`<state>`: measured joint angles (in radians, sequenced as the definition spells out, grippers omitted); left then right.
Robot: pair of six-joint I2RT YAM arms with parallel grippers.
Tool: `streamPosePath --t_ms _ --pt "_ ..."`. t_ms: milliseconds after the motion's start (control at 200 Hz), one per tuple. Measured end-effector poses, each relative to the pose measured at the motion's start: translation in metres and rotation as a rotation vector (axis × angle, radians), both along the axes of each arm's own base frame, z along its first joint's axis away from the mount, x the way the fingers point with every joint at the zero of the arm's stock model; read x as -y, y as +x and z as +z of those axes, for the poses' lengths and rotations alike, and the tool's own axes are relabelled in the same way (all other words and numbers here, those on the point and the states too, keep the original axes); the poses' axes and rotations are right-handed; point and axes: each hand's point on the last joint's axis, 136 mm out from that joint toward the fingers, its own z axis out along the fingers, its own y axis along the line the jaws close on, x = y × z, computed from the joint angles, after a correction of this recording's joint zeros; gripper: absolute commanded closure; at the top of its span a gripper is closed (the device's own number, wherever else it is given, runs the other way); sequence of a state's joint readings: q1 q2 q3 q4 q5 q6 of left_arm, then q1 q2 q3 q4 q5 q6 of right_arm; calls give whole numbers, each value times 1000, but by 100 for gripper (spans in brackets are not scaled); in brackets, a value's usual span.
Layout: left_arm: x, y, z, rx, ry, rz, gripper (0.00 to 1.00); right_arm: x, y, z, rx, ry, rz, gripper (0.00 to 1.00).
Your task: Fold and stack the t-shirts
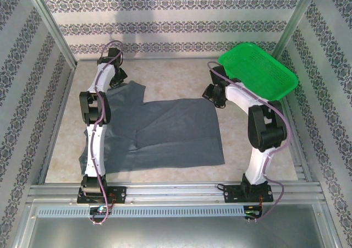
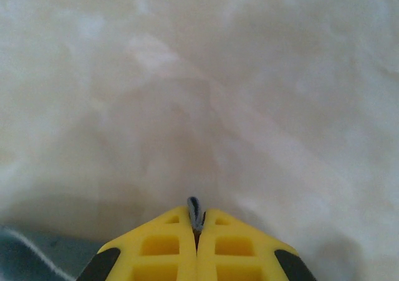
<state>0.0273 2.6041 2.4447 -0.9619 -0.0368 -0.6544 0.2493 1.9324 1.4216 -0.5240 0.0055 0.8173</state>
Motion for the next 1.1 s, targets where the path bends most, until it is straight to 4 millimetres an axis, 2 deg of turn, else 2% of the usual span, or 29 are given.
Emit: streamPosePath --t_ms 150,265,385,515,625,689,799,989,1099 --pt "14 -13 30 22 -51 -25 100 9 19 -17 -39 -41 -25 55" --pt "20 -28 51 36 -83 -32 100 7 39 -26 -48 -55 -19 59" --pt "24 -40 67 55 -105 -36 100 6 40 -37 -85 -71 -1 64" --pt "28 -51 70 53 -123 -43 100 7 39 -46 -133 -86 3 65" --pt "30 -59 68 41 -137 -47 100 10 33 -48 -164 -100 0 71" --pt "31 -62 68 40 -144 -48 100 11 31 -49 -172 -106 4 78" --pt "34 -64 73 50 -159 -46 100 11 31 -50 -182 -114 17 100" --pt "35 -65 87 90 -192 -46 100 13 33 -49 -176 -118 29 100" --pt "31 -77 97 103 -207 -39 100 11 35 -41 -154 -113 54 100"
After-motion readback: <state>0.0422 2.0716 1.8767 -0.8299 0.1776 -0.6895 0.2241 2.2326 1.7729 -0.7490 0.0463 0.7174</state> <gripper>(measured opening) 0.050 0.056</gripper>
